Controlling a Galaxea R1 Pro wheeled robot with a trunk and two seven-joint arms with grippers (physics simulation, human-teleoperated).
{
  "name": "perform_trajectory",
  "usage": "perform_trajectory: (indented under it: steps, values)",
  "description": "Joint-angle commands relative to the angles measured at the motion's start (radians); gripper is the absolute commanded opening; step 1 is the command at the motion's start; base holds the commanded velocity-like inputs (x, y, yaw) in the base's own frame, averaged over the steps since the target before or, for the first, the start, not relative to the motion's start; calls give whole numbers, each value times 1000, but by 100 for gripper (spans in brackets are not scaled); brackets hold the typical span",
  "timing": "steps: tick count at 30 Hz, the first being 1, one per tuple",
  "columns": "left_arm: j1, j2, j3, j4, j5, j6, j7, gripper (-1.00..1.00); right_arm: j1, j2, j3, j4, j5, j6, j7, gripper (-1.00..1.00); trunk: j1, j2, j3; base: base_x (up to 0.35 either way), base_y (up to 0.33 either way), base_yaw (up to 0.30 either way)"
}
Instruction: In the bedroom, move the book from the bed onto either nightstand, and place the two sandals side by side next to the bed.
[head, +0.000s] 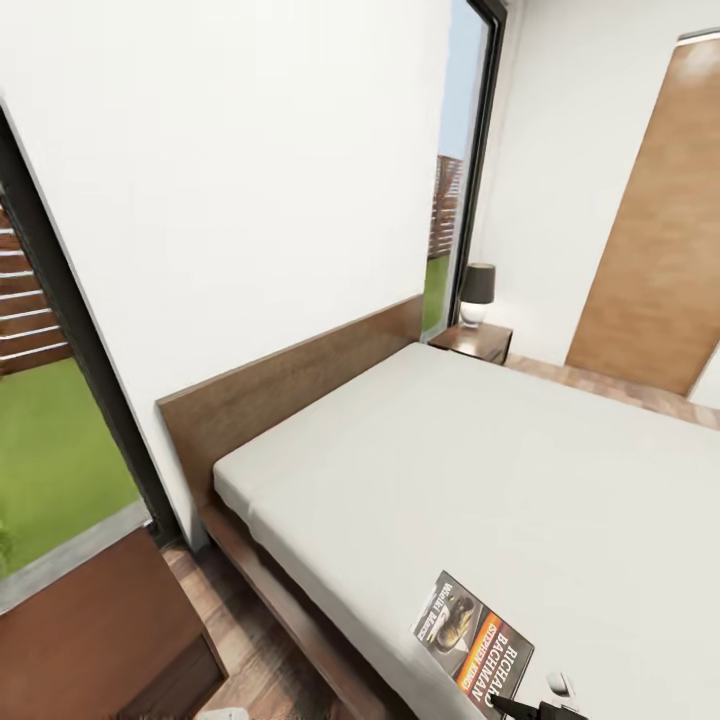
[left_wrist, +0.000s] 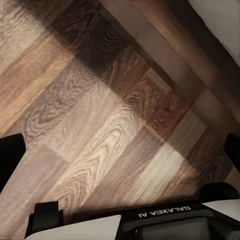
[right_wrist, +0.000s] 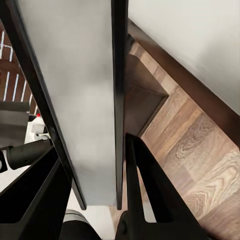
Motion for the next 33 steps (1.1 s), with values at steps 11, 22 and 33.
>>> perform_trajectory:
  steps: [11,22,33]
  values:
    - [0,0,4,-1,10,10,-5,100,-1,0,-10,1,0,7,4,-100,0,-1,-1,0,0,293]
    - [0,-1,4,-1,10,10,-5,100,-1,0,-10,1,0,7,4,-100,0,-1,-1,0,0,293]
    - [0,-1,4,-1,10,10,-5,100,-1,0,-10,1,0,7,4,-100,0,-1,-1,0,0,293]
